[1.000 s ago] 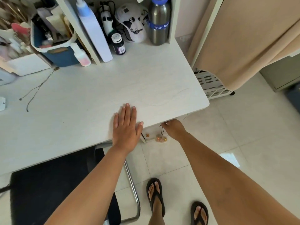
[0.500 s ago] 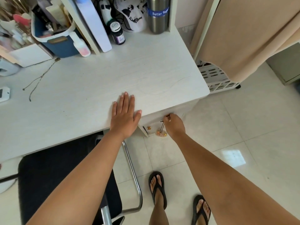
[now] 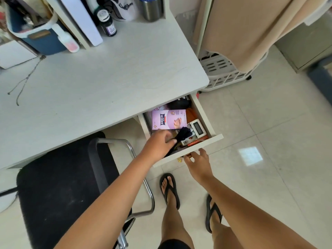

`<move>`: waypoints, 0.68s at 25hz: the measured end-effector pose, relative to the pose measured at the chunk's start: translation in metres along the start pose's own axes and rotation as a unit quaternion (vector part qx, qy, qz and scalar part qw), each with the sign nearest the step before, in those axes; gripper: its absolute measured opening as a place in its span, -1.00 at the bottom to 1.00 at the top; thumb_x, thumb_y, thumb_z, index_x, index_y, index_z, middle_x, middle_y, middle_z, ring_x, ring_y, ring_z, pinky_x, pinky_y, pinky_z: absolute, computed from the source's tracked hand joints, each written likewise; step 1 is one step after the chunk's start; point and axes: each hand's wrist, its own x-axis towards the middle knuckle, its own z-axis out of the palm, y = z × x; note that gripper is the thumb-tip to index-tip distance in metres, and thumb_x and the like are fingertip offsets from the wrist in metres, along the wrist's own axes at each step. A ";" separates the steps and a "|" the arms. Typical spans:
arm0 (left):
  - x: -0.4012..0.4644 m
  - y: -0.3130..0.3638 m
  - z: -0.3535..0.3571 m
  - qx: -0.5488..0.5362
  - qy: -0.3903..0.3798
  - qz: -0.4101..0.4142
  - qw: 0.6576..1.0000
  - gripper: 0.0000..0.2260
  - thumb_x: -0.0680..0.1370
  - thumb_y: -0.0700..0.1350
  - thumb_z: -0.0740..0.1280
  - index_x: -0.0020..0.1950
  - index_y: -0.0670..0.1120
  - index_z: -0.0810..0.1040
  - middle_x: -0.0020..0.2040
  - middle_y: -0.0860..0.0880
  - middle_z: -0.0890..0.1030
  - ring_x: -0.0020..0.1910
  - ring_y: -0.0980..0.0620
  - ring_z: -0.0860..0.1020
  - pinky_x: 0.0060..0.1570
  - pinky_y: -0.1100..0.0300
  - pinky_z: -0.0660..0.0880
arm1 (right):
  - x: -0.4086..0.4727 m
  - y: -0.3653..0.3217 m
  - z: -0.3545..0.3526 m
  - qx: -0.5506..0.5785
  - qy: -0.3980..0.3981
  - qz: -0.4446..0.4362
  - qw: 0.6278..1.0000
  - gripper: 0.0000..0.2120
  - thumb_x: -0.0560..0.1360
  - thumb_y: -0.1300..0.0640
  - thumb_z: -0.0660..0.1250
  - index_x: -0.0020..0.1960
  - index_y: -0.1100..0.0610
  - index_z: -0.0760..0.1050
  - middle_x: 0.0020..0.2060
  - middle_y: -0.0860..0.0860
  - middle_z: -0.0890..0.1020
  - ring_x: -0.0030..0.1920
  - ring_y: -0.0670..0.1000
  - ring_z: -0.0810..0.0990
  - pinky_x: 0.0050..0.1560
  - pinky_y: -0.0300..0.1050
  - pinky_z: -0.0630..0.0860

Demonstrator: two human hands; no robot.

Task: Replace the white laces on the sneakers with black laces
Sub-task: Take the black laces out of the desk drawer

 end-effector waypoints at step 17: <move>-0.033 -0.005 -0.053 -0.494 0.128 -0.201 0.836 -0.83 0.57 -0.16 0.31 0.09 -0.17 0.39 -0.16 -0.14 0.60 -0.35 0.01 0.61 -0.31 0.18 0.56 | -0.005 -0.075 -0.033 0.483 -0.082 0.244 0.837 -0.86 0.59 0.32 0.13 -0.04 0.23 0.46 0.03 0.20 0.55 0.08 0.14 0.57 0.25 0.08 0.47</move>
